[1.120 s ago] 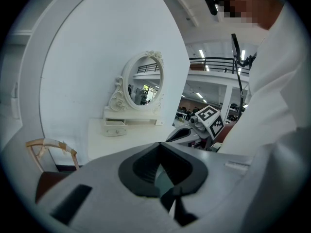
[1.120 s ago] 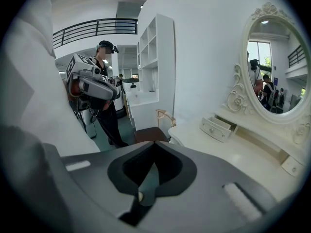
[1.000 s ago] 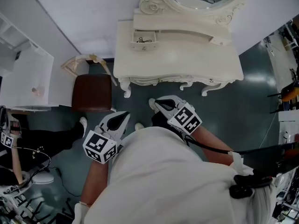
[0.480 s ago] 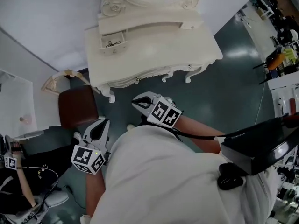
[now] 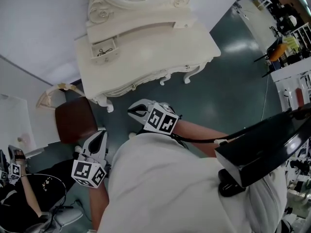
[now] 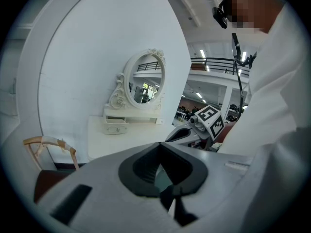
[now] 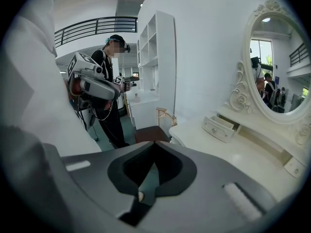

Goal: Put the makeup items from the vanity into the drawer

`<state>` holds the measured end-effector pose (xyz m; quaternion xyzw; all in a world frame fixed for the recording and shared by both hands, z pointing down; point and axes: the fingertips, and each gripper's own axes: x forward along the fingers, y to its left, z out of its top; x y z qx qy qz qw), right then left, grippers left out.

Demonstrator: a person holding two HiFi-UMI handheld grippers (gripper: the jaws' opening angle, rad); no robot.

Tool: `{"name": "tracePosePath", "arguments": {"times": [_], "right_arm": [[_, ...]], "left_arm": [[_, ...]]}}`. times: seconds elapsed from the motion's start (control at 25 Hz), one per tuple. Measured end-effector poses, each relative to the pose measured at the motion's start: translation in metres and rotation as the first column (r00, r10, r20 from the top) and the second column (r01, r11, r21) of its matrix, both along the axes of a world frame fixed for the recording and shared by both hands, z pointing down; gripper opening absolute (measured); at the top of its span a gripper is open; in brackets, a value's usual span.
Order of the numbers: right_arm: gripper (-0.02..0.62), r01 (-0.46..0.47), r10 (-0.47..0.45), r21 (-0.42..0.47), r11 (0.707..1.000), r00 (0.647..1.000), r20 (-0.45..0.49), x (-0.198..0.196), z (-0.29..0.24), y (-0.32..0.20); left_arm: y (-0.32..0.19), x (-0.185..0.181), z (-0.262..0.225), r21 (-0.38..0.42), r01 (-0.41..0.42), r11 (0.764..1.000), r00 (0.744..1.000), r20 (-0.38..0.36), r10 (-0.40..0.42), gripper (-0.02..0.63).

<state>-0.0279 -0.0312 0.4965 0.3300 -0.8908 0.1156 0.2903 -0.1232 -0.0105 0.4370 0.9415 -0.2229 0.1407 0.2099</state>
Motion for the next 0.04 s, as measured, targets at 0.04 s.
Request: {"name": "tracePosePath", "arguments": {"times": [0.04], "right_arm": [[0.0, 0.0, 0.0, -0.004, 1.0, 1.0, -0.002, -0.0004, 0.0006, -0.0008]], "left_arm": [[-0.001, -0.0005, 0.0004, -0.001, 0.0, 1.0, 1.0, 0.001, 0.0, -0.002]]}}
